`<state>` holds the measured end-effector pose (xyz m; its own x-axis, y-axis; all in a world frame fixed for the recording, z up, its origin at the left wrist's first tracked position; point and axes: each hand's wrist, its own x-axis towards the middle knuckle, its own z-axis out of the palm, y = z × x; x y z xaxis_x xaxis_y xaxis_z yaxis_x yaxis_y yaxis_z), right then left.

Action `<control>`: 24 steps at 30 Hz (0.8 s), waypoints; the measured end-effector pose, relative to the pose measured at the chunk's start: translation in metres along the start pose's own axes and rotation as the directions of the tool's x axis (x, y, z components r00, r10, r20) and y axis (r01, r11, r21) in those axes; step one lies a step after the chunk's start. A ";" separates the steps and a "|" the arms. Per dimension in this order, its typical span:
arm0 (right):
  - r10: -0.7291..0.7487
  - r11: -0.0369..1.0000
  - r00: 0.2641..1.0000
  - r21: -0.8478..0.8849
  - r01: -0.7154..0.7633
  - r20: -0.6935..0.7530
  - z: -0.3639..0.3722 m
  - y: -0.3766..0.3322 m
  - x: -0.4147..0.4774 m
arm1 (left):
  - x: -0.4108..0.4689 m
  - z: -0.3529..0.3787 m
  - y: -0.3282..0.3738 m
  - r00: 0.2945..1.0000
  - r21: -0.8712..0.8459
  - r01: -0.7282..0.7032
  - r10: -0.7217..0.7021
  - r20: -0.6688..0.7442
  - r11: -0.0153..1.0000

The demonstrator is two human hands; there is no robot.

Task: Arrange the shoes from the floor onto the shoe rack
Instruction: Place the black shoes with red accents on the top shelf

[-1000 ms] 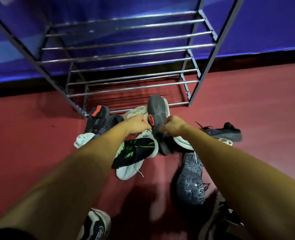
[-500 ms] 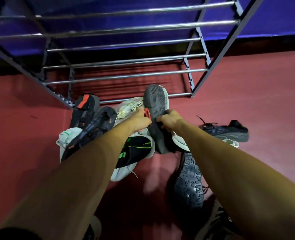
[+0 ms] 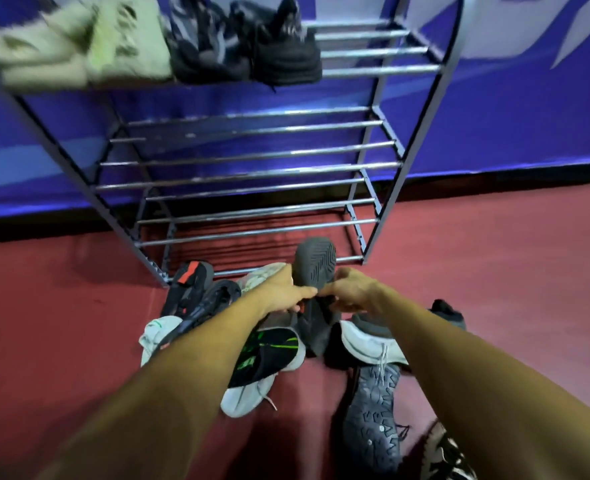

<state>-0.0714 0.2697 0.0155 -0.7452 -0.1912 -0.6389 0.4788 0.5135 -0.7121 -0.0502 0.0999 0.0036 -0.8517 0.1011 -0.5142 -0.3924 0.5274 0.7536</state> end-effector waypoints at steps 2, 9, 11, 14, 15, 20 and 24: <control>-0.038 0.999 0.999 0.024 0.038 -0.012 -0.007 -0.011 -0.019 | -0.014 -0.007 0.015 0.998 -0.047 -0.054 0.054 -0.011 0.997; -0.218 0.968 0.975 -0.117 0.223 0.051 -0.038 -0.100 -0.094 | -0.078 -0.068 0.096 0.956 0.089 -0.274 0.281 -0.085 0.958; -0.299 0.943 0.951 -0.124 0.308 0.083 -0.045 -0.125 -0.117 | -0.093 -0.086 0.113 0.932 0.114 -0.322 0.336 -0.133 0.940; -0.421 0.899 0.893 -0.054 0.434 0.161 -0.047 -0.151 -0.142 | -0.116 -0.104 0.141 0.889 0.102 -0.407 0.419 -0.186 0.908; -0.443 0.887 0.883 -0.068 0.457 0.155 -0.047 -0.156 -0.146 | -0.123 -0.108 0.149 0.871 0.104 -0.427 0.440 -0.218 0.898; -0.532 0.843 0.847 -0.106 0.528 -0.013 -0.049 -0.166 -0.147 | -0.141 -0.113 0.162 0.835 -0.061 -0.493 0.453 -0.312 0.868; -0.543 0.835 0.838 0.074 0.546 -0.053 -0.061 -0.170 -0.151 | -0.156 -0.120 0.176 0.844 -0.220 -0.502 0.418 -0.337 0.837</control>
<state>-0.0686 0.2626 0.2514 -0.9092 -0.3944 -0.1331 0.0273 0.2625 -0.9645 -0.0279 0.0759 0.2653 -0.9996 0.0217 0.0186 0.0226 0.2047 0.9786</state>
